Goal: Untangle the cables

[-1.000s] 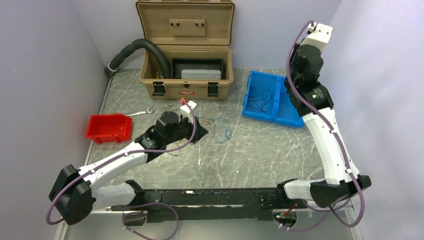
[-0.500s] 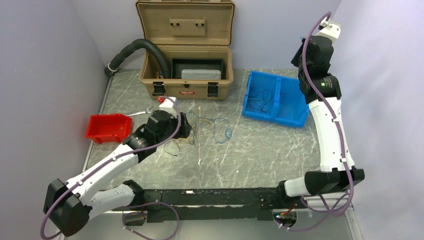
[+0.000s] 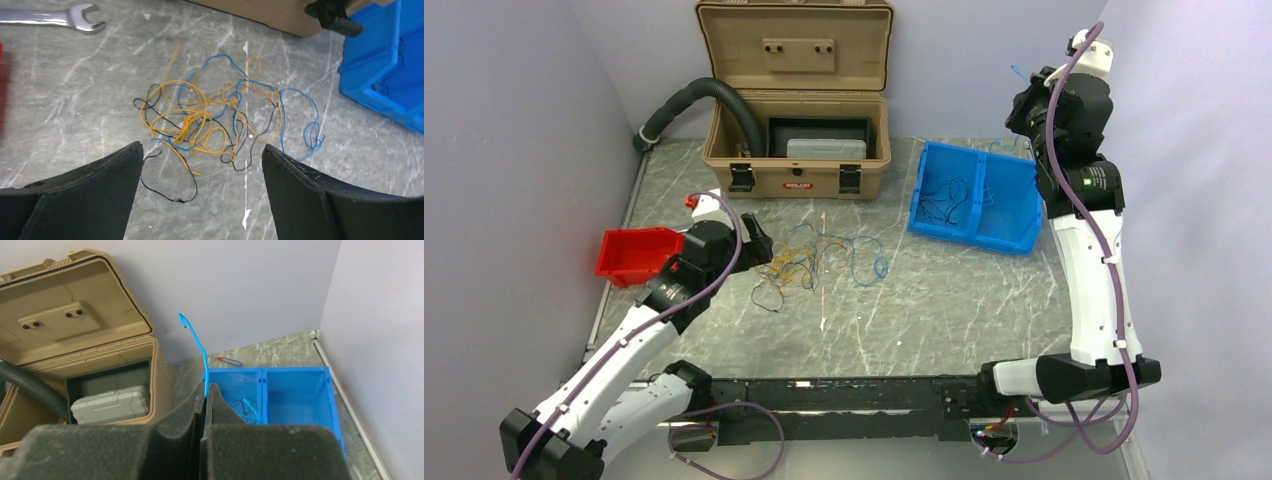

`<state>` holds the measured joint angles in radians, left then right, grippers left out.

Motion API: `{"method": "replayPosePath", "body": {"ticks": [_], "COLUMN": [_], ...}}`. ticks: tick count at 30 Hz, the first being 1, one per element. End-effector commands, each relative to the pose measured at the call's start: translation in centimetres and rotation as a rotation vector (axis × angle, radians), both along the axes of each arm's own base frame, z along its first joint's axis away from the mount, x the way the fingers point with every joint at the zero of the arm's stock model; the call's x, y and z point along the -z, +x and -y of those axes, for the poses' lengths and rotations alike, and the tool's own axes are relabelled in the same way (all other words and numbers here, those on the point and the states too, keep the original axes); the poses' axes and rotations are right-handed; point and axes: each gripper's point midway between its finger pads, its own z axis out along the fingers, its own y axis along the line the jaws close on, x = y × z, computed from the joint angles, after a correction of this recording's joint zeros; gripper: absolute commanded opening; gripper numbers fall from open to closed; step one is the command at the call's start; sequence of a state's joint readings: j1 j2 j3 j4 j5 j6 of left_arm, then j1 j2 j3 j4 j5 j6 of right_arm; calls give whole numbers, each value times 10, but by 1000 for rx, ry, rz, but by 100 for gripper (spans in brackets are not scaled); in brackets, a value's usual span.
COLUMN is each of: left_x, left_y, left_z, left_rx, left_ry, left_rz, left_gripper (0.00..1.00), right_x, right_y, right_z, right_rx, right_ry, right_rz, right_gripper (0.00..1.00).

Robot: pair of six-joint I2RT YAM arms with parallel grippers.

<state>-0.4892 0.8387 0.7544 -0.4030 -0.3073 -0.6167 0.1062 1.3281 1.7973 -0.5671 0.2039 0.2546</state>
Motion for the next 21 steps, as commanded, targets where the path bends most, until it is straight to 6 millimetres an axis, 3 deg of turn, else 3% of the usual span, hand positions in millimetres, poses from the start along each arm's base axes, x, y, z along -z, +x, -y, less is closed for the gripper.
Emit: {"method": "replayPosePath", "body": {"ticks": [1, 14, 15, 21], "left_x": [-9, -7, -7, -11], "left_y": [3, 2, 2, 4], "left_z": [24, 42, 43, 49], "left_rx": [142, 245, 247, 278], "left_ry": [-16, -31, -31, -31], "left_rz": [32, 14, 13, 14], "left_gripper": [91, 91, 91, 91], "right_x": [-14, -18, -17, 9], "right_y": [2, 29, 29, 39], "right_z": [16, 48, 61, 92], "right_rx": [72, 140, 172, 277], "right_ry": [-45, -39, -36, -28], "right_rz": [16, -6, -9, -72], "right_gripper": [0, 0, 0, 0]}}
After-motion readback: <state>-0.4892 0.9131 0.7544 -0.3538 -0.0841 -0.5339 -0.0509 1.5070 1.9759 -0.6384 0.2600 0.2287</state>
